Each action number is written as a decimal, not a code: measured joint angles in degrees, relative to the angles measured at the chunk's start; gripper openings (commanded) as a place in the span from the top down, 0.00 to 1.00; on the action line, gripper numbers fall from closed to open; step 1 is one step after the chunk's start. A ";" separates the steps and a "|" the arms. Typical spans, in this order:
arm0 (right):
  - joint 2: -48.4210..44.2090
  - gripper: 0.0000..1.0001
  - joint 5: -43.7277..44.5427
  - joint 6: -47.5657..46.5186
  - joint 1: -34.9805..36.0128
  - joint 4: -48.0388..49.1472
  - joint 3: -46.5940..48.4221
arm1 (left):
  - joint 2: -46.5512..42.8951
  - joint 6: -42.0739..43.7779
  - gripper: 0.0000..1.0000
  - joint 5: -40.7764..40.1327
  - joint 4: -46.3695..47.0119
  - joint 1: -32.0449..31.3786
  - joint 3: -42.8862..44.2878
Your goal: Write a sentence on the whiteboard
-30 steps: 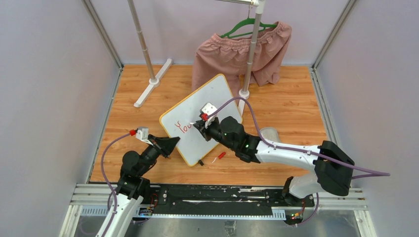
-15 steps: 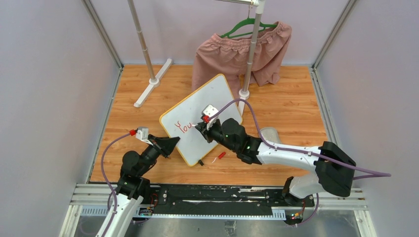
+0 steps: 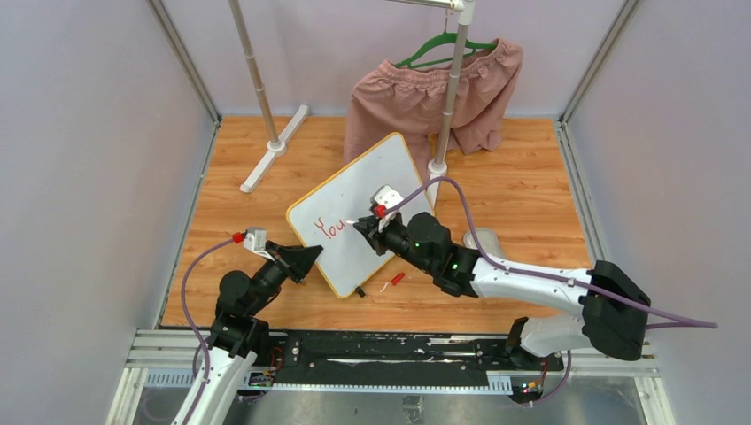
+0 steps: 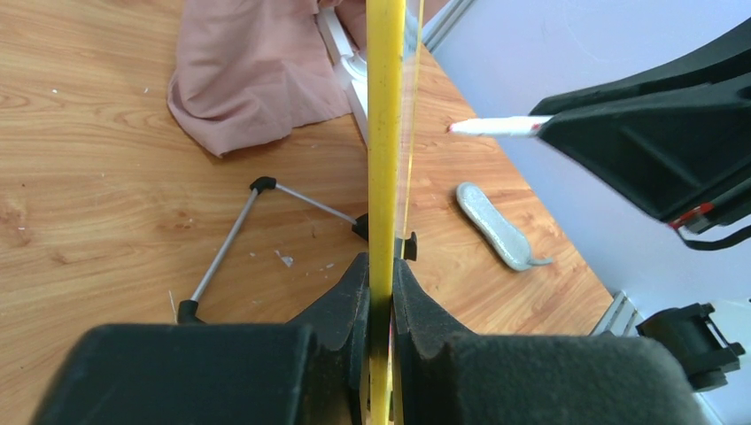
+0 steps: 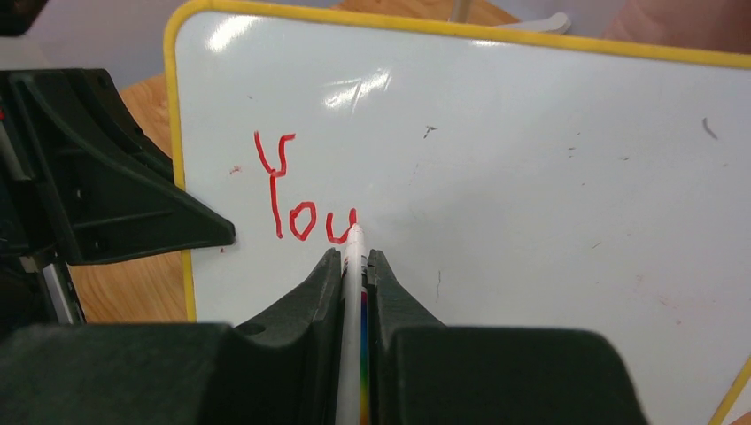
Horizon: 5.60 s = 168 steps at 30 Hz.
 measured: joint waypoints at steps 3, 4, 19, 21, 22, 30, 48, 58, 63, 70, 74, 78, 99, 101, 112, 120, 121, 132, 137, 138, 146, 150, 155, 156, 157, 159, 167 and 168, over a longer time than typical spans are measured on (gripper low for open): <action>-2.23 1.00 0.31 -0.02 -0.28 -0.37 0.33 | 0.00 0.00 1.00 0.04 0.00 0.00 0.00; -2.69 1.00 0.28 0.00 -0.72 -0.50 0.50 | 0.00 0.02 1.00 0.04 0.00 0.00 0.00; -1.25 1.00 -1.55 3.02 -6.19 -1.88 0.94 | 0.00 0.09 1.00 0.13 0.02 0.00 0.00; -0.61 1.00 -1.79 3.02 -6.16 -1.92 1.11 | 0.00 0.11 1.00 0.13 0.02 0.00 0.00; -0.35 1.00 -2.01 3.02 -6.16 -1.90 1.14 | 0.00 0.09 1.00 0.13 0.02 0.00 0.00; 0.20 1.00 -2.21 3.08 -6.16 -1.49 1.16 | 0.00 0.11 1.00 0.15 0.04 0.00 0.00; 1.36 1.00 -0.63 3.06 -6.19 -0.22 1.95 | 0.00 0.13 1.00 0.20 0.07 0.00 0.00; 2.45 1.00 -1.40 3.15 -6.19 -0.15 3.45 | 0.00 0.13 1.00 0.24 0.07 0.00 0.00; 2.91 1.00 -3.08 3.54 -6.19 -0.02 3.52 | 0.00 0.13 1.00 0.22 0.04 0.00 0.00; 2.97 1.00 -4.15 3.89 -5.88 0.17 3.52 | 0.00 0.13 1.00 0.24 0.04 0.00 0.00; 2.97 1.00 -4.15 4.07 -5.20 0.26 3.32 | 0.00 0.13 1.00 0.35 0.07 0.00 0.00; 2.89 1.00 -4.15 4.33 -4.83 0.52 2.16 | 0.00 0.13 1.00 0.33 0.02 0.00 0.00; -0.87 1.00 -0.90 4.22 -5.16 -1.01 -2.01 | 0.00 0.13 1.00 0.39 0.07 0.00 0.00; -2.08 1.00 -0.92 4.17 -5.20 -0.35 -2.29 | 0.00 0.13 1.00 0.42 0.07 0.00 0.00; -2.36 1.00 -0.90 4.11 -5.81 0.61 -2.29 | 0.00 0.13 1.00 0.46 0.07 0.00 0.00; -1.29 1.00 -0.87 4.13 -6.56 0.46 -1.79 | 0.00 0.15 1.00 0.52 0.09 0.00 0.00; -1.11 1.00 -0.90 4.13 -6.64 0.44 -1.75 | 0.00 0.15 1.00 0.52 0.09 0.00 0.00; 1.11 1.00 -1.14 4.13 -6.78 -0.28 0.24 | 0.00 0.15 1.00 0.55 0.09 0.00 0.00; 1.31 1.00 -1.84 4.13 -6.78 -0.24 0.52 | 0.00 0.15 1.00 0.55 0.09 0.00 0.00; 1.33 1.00 -2.10 4.13 -6.78 -0.24 0.57 | 0.00 0.15 1.00 0.55 0.09 0.00 0.00; 1.36 1.00 -3.74 4.22 -6.78 -0.26 0.59 | 0.00 0.15 1.00 0.55 0.09 0.00 0.00; 1.36 1.00 -3.91 4.22 -6.75 -0.26 0.55 | 0.00 0.15 1.00 0.55 0.11 0.00 0.00; 1.36 1.00 -3.91 4.24 -6.75 -0.24 0.02 | 0.00 0.15 1.00 0.52 0.09 -0.02 0.00; 1.36 1.00 -3.91 4.24 -6.75 -0.24 -0.07 | 0.00 0.15 1.00 0.52 0.07 -0.02 0.00; 1.36 1.00 -3.91 4.24 -6.75 -0.24 -0.09 | 0.00 0.15 1.00 0.55 0.07 -0.02 0.00; 1.36 1.00 -3.89 4.22 -6.75 -0.22 -0.17 | 0.00 0.13 1.00 0.55 0.07 -0.02 0.00; 1.27 1.00 -3.63 4.22 -6.75 -0.33 -0.59 | 0.00 0.13 1.00 0.52 0.02 -0.02 0.00; 1.25 1.00 -3.52 4.22 -6.75 -0.44 -0.59 | 0.00 0.13 1.00 0.52 0.02 -0.02 0.00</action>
